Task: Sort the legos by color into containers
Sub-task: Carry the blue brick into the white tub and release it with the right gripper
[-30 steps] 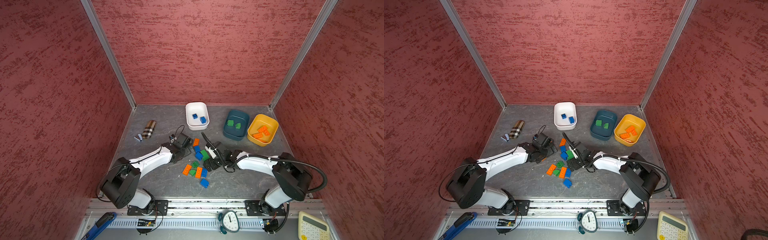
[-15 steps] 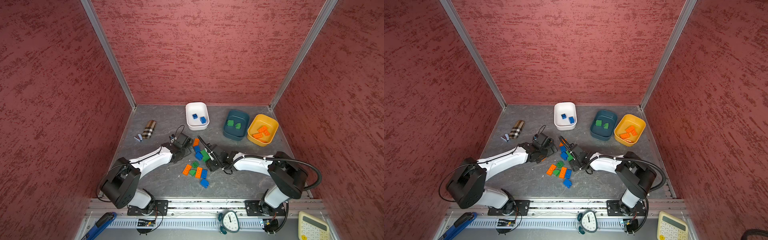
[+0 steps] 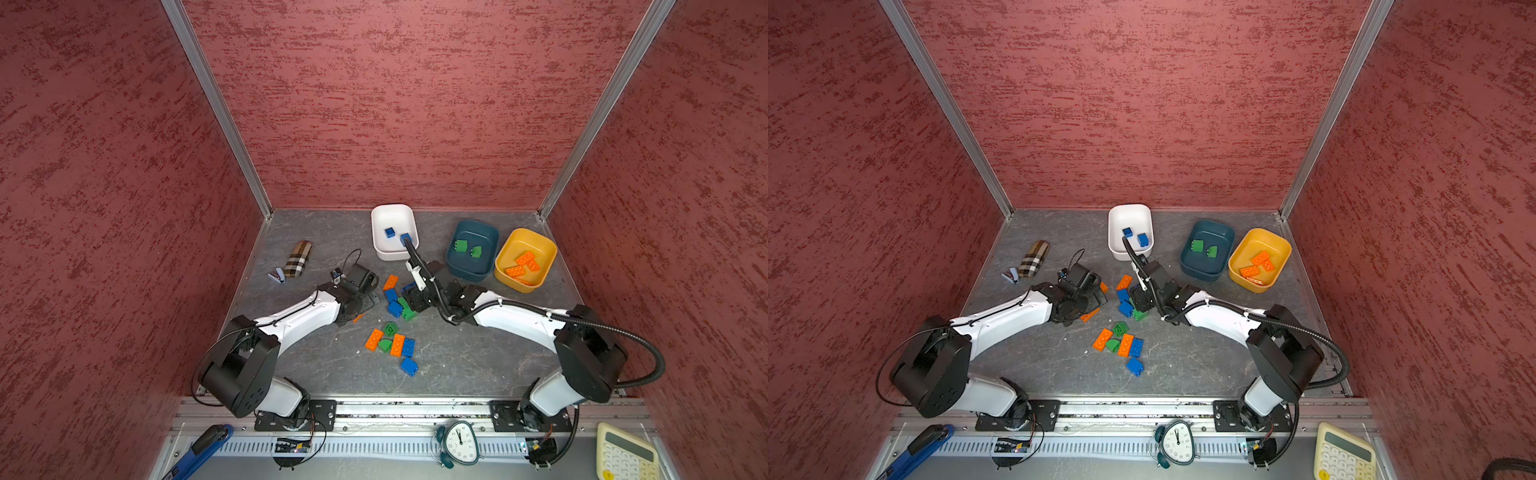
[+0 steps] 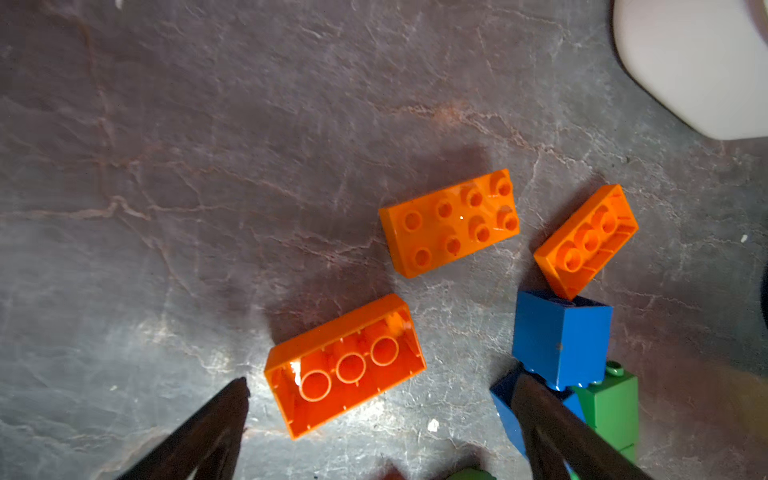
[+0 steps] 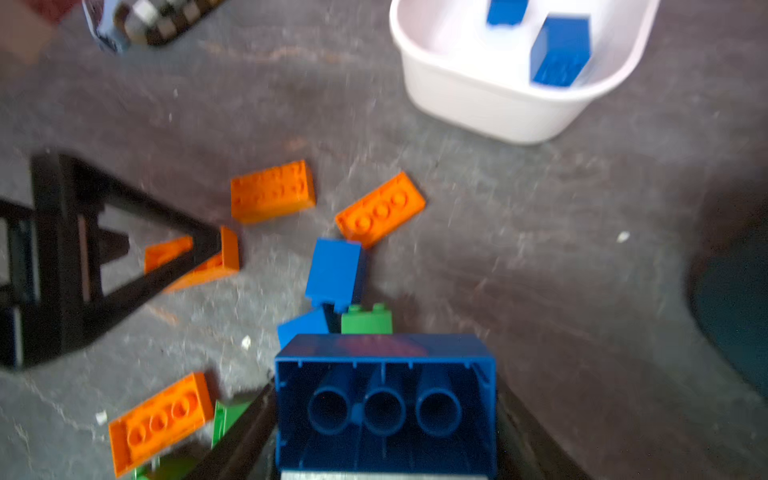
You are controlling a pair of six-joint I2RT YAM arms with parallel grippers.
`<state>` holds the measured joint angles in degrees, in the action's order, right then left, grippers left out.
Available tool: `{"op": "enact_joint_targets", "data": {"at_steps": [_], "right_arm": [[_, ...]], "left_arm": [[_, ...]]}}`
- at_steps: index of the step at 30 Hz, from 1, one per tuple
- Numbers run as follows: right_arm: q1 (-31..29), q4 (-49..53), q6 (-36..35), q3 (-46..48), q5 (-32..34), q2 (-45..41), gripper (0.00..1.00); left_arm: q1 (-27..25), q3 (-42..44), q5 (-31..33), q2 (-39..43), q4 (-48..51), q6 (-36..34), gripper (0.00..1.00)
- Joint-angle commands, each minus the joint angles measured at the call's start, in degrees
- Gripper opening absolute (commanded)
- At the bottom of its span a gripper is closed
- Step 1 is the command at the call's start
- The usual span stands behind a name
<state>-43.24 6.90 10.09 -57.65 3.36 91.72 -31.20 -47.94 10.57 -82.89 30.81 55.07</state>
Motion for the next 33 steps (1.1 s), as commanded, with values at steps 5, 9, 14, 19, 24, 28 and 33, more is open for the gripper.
{"op": "enact_joint_targets", "data": {"at_steps": [5,9,14,19,24,28,33], "right_arm": [[5.6,-4.3,-2.9,-15.5,-1.5,12.3,0.53],[7.4,-2.1,-3.4,-26.4,-1.6,21.0,0.53],[9.8,0.9,-1.5,-39.2,-0.1,31.1,0.55],[11.4,9.2,-2.2,-53.5,-2.1,39.5,0.87],[11.4,9.8,-5.2,-54.2,-3.5,37.5,0.98],[11.4,3.3,-4.9,-44.0,-5.4,28.9,0.99],[11.4,-3.4,-1.2,-26.7,-4.3,16.3,0.99]], "left_arm": [[2.3,0.5,-2.8,0.3,2.2,-6.6,0.99],[2.2,0.2,-3.7,-0.9,3.3,-8.1,0.99],[1.1,0.2,-4.3,-0.8,3.4,-8.2,0.99],[-0.1,-1.2,-4.3,-0.3,4.1,-8.5,0.99],[-2.0,-3.7,-4.8,-1.1,4.2,-8.7,0.99],[-4.0,-7.0,-5.7,-3.1,4.1,-9.7,1.0],[-5.7,-9.6,-6.3,-6.4,3.3,-9.8,0.99]]}}
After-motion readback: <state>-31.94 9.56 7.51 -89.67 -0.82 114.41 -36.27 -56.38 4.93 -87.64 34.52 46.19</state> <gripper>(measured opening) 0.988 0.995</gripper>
